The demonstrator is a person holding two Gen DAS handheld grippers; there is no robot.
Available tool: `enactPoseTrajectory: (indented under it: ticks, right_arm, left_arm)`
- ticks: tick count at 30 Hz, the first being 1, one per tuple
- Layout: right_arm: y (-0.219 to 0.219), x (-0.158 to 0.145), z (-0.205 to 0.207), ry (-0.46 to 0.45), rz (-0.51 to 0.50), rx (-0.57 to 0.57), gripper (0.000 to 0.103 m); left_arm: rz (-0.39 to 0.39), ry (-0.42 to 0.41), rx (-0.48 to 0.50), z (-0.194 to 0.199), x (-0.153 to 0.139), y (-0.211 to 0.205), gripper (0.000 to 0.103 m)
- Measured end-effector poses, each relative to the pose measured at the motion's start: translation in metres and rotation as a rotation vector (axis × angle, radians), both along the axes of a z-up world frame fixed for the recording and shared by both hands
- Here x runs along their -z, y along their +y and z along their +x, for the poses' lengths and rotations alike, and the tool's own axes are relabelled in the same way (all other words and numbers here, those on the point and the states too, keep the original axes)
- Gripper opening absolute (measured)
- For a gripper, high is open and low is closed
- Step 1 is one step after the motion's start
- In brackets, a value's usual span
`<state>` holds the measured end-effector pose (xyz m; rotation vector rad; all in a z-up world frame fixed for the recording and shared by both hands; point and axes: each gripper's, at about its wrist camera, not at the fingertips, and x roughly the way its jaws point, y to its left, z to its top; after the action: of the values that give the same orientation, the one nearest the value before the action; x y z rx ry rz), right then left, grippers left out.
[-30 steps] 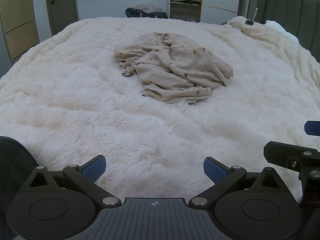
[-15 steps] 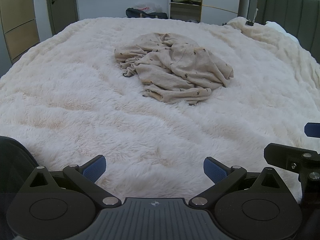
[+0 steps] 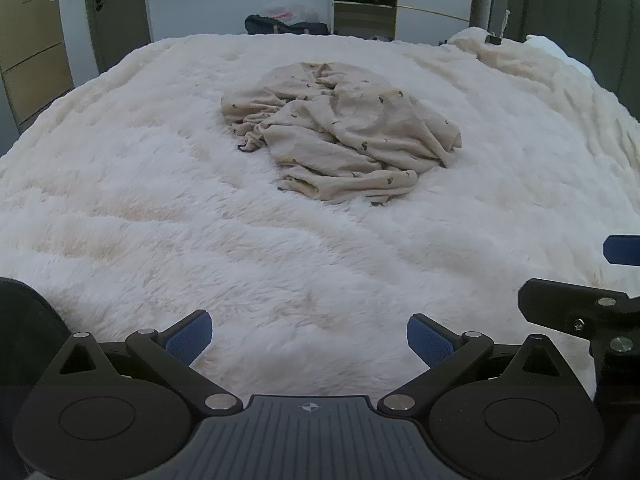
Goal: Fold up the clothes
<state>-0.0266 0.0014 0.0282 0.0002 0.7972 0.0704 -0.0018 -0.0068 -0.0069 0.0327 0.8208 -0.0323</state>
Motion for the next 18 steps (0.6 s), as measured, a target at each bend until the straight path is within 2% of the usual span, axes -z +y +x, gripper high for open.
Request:
enactPoseTrajectory:
  ticks: [18]
  right_arm:
    - [-0.007, 0.01, 0.004, 0.037, 0.031, 0.017, 0.103]
  left_arm:
    - [-0.035, 0.0, -0.044, 0.006, 0.001, 0.006, 0.103]
